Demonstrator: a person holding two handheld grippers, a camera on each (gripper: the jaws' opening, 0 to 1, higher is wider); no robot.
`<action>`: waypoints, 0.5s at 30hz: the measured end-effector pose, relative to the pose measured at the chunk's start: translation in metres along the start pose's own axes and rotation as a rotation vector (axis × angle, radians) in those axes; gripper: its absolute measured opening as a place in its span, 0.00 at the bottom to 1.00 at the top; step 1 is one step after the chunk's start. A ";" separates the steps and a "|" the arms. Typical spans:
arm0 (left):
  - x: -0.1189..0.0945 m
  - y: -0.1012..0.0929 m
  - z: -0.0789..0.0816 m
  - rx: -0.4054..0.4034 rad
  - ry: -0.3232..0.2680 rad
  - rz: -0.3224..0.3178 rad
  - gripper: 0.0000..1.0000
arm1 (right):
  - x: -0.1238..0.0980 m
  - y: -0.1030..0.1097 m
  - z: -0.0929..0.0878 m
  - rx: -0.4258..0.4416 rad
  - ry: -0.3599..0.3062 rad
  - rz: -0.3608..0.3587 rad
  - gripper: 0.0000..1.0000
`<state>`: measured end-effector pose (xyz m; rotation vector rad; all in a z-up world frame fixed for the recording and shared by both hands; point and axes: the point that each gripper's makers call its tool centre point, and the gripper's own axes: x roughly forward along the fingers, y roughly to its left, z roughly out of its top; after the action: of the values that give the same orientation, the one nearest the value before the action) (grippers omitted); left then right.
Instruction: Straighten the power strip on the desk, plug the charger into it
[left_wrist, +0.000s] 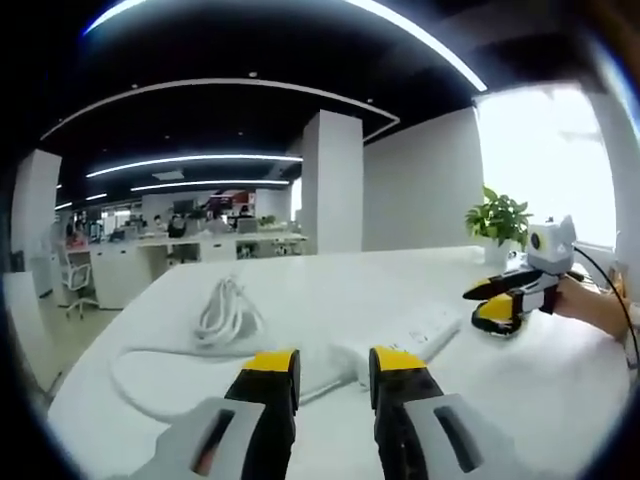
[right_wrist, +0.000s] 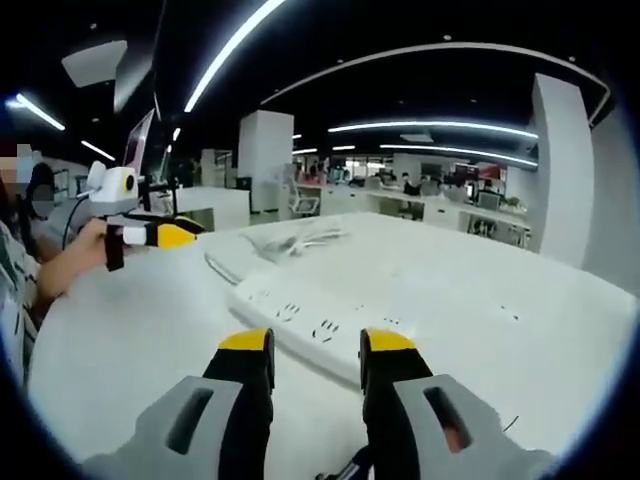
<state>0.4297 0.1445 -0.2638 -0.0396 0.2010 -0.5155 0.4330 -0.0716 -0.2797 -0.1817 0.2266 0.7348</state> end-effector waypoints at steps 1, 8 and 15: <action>0.001 0.000 0.000 0.000 0.001 -0.001 0.28 | 0.001 0.000 0.001 -0.003 0.001 0.003 0.34; 0.009 0.003 -0.003 -0.009 0.012 -0.008 0.28 | 0.009 -0.005 0.004 -0.023 0.009 0.017 0.35; 0.017 0.002 -0.011 -0.017 0.029 -0.041 0.28 | 0.011 -0.014 0.004 -0.038 0.018 0.009 0.35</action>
<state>0.4436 0.1382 -0.2780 -0.0529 0.2332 -0.5556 0.4512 -0.0733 -0.2779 -0.2237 0.2303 0.7470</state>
